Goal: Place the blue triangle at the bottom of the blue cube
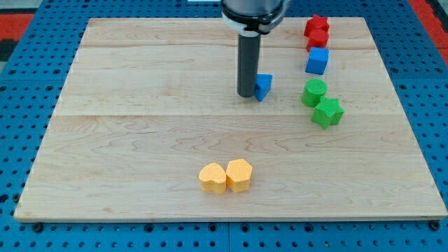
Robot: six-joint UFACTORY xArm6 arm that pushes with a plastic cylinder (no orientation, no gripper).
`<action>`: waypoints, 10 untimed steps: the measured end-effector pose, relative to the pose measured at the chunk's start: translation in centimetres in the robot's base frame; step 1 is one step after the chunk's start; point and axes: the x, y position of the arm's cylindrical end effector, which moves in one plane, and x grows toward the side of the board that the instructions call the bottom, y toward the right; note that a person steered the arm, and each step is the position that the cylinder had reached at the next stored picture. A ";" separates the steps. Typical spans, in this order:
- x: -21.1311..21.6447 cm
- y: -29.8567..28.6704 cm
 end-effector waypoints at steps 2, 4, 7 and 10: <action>-0.4 2.5; -1.9 3.0; -2.1 5.8; -4.7 4.4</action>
